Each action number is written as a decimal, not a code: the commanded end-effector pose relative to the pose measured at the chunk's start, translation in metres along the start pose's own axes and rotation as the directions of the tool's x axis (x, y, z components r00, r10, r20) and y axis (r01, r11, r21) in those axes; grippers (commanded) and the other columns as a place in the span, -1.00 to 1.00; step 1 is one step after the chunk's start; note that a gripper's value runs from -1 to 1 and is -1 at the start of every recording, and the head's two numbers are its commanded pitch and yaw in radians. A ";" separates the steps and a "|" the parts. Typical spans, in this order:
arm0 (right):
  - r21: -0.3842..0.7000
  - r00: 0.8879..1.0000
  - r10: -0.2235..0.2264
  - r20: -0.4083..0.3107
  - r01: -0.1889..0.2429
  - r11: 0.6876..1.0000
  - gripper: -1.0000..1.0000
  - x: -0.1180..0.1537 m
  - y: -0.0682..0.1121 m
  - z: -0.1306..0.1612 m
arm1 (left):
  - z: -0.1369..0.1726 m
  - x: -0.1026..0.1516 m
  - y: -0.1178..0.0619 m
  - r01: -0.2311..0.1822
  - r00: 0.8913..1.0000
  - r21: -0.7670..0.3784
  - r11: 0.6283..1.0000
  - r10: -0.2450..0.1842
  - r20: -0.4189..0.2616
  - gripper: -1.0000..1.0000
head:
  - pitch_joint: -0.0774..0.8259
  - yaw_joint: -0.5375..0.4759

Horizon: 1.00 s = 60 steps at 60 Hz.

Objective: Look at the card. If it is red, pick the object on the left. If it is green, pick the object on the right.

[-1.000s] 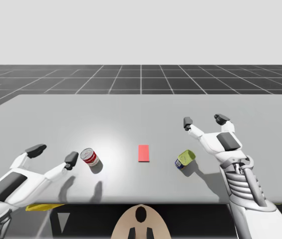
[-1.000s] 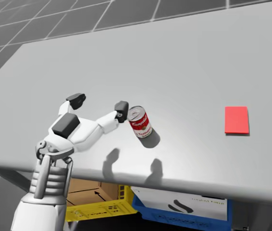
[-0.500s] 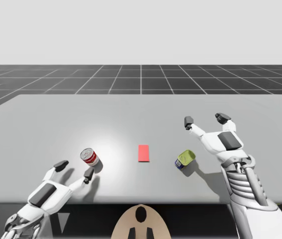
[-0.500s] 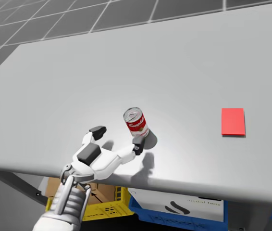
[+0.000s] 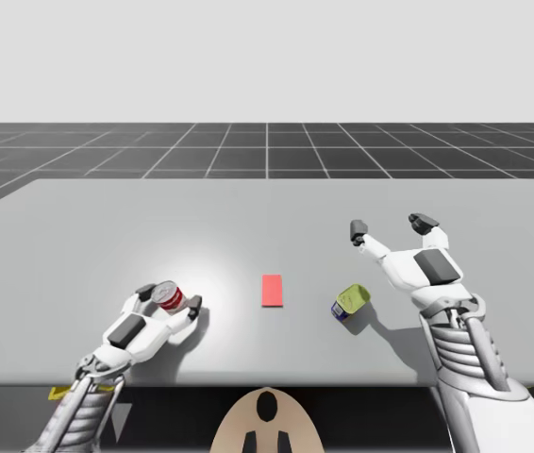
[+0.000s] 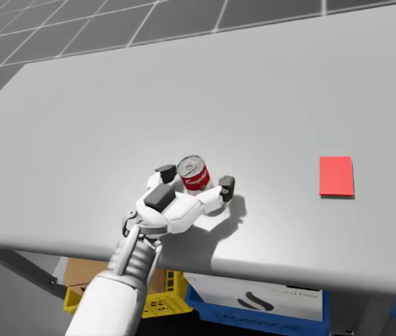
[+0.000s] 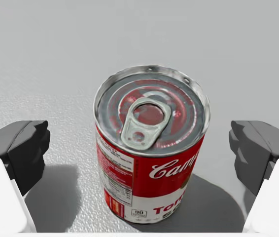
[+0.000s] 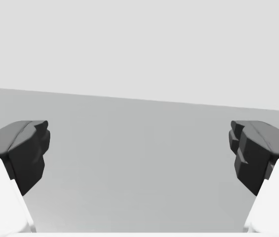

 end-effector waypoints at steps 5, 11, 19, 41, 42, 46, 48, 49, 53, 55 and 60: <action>0.000 1.000 -0.003 0.003 0.003 1.000 -1.00 0.001 -0.001 0.001 | -0.011 0.000 -0.005 -0.026 1.000 -0.002 1.000 0.026 -0.015 0.80 | 0.73 0.79; 0.001 1.000 -0.003 0.004 0.003 1.000 -1.00 0.001 -0.001 0.001 | -0.007 -0.004 -0.005 -0.029 0.999 -0.007 1.000 0.029 -0.024 0.98 | 0.73 0.78; 0.000 1.000 -0.005 0.006 0.005 1.000 -1.00 0.002 -0.001 0.001 | -0.005 -0.004 -0.007 -0.020 0.999 -0.015 1.000 0.019 -0.026 1.00 | 0.66 0.78; -0.002 1.000 -0.010 0.001 0.010 1.000 -1.00 0.001 -0.001 0.001 | -0.005 0.006 -0.014 0.039 0.999 -0.032 0.999 -0.040 -0.026 0.99 | 0.04 0.78; -0.002 1.000 -0.010 0.001 0.010 1.000 -1.00 0.002 -0.001 0.001 | -0.005 0.008 -0.014 0.044 0.999 -0.032 0.999 -0.045 -0.025 1.00 | 0.03 0.78; -0.002 1.000 -0.012 0.004 0.012 1.000 -1.00 0.002 -0.002 0.001 | -0.005 0.019 -0.015 0.072 0.997 -0.030 0.997 -0.072 -0.017 1.00 | -0.01 0.79; 0.000 1.000 -0.016 0.005 0.016 1.000 -1.00 0.002 -0.002 0.001 | -0.005 0.027 -0.015 0.090 0.996 -0.024 0.996 -0.090 -0.007 0.99 | -0.03 0.79; 0.001 1.000 -0.017 0.006 0.017 1.000 -1.00 0.002 -0.002 0.001 | -0.004 0.029 -0.015 0.095 0.995 -0.023 0.995 -0.095 -0.005 1.00 | -0.04 0.79; 0.002 1.000 -0.023 0.007 0.023 1.000 -1.00 0.003 -0.003 0.001 | -0.003 0.044 -0.015 0.119 0.993 -0.022 0.993 -0.119 0.003 0.99 | -0.06 0.80; 0.003 1.000 -0.025 0.006 0.025 1.000 -1.00 0.003 -0.003 0.001 | -0.001 0.057 -0.014 0.141 0.990 -0.018 0.990 -0.141 0.016 0.99 | -0.08 0.80; 0.004 1.000 -0.023 0.007 0.023 1.000 -1.00 0.003 -0.003 0.001 | 0.003 0.079 -0.013 0.173 0.984 -0.012 0.985 -0.173 0.040 0.99 | -0.09 0.79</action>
